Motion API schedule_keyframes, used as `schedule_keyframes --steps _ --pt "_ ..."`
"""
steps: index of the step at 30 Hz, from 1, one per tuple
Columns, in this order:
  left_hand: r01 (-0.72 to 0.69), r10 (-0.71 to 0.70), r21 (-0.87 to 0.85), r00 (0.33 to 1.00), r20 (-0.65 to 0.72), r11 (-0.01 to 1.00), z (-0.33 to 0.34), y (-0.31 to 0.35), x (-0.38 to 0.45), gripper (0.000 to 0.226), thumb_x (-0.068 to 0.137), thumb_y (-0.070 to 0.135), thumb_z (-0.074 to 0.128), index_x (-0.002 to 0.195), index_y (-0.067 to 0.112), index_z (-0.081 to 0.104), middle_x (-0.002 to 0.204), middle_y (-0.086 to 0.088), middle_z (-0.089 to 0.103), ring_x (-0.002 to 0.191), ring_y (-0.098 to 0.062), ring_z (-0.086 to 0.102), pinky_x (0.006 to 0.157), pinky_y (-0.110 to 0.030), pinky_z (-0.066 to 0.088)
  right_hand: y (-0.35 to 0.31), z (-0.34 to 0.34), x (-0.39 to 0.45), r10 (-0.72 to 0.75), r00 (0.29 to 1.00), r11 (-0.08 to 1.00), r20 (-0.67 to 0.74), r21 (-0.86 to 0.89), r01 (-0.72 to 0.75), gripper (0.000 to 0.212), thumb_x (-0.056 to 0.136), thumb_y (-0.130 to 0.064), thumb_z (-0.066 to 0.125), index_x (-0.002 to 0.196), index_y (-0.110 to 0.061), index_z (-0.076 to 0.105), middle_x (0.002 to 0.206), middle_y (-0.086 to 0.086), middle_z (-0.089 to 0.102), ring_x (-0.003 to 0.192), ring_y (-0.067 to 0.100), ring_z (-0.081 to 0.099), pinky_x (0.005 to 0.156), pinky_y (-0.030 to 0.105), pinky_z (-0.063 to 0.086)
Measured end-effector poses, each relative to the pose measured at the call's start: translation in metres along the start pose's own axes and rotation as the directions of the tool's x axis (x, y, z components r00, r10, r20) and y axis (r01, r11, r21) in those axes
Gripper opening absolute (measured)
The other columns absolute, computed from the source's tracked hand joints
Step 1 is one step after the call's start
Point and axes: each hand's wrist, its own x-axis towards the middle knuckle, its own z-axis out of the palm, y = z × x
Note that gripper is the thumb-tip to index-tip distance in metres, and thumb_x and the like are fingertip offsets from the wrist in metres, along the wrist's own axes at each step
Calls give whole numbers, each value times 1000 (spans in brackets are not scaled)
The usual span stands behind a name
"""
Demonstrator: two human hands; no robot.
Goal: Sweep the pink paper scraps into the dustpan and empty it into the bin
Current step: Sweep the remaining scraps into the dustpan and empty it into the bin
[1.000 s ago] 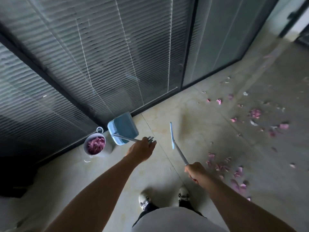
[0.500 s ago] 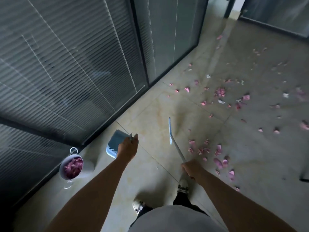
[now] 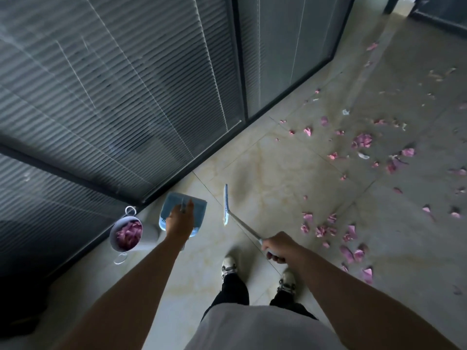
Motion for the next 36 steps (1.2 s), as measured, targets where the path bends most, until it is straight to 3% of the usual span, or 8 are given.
schedule_keyframes --steps 4,6,10,15,19,22,27,36 --pt "116 -114 -220 993 23 969 -11 -27 29 57 92 59 38 114 9 55 100 -23 63 79 -39 63 63 -38 53 -27 32 18 58 997 998 49 -26 -57 21 86 -13 61 71 2 60 55 13 58 35 14 46 36 17 35" --pt "121 -117 -268 993 32 956 -15 -35 41 61 87 64 42 108 9 55 83 -22 60 54 -28 53 43 -25 41 -34 43 27 105 993 994 59 3 -106 23 92 -19 58 81 1 59 60 13 59 33 13 48 37 16 37" --pt "151 -133 -305 988 81 940 -22 -42 67 62 85 64 50 107 6 55 67 -8 51 40 -18 43 33 -20 32 -41 52 43 159 987 987 -29 24 -159 28 97 -19 51 77 -1 55 60 14 54 33 14 40 35 15 29" --pt "149 -118 -270 985 128 951 -15 -37 91 58 89 60 47 106 6 57 77 -13 58 44 -19 46 35 -21 36 -38 36 44 279 956 952 -95 156 -262 32 97 -15 47 69 -1 54 54 10 48 30 11 31 34 11 23" --pt "185 -144 -271 976 163 945 -9 -26 100 62 90 59 43 114 4 58 89 -13 57 74 -27 55 62 -31 48 -24 19 30 325 934 931 -151 224 -287 28 97 -10 43 71 -3 53 56 10 47 38 11 31 33 11 23" --pt "204 -164 -369 977 137 907 -3 -16 94 54 93 51 45 109 1 59 79 -11 58 65 -26 54 51 -26 44 -3 2 19 354 917 917 -182 262 -302 25 97 -9 39 79 -6 55 60 7 47 43 11 34 31 14 26" --pt "201 -184 -381 979 82 902 11 -6 85 53 91 47 47 101 -3 63 86 -20 67 75 -35 66 69 -43 57 17 -16 -3 263 936 953 -233 214 -215 34 99 -9 36 66 -19 35 70 0 39 57 10 38 31 10 35" --pt "161 -133 -299 985 112 941 40 22 38 45 91 39 48 110 -1 58 103 -22 65 95 -36 65 80 -48 57 74 -18 -46 241 956 943 -170 272 -190 31 98 -22 50 69 -9 50 57 2 45 42 9 34 28 14 24"
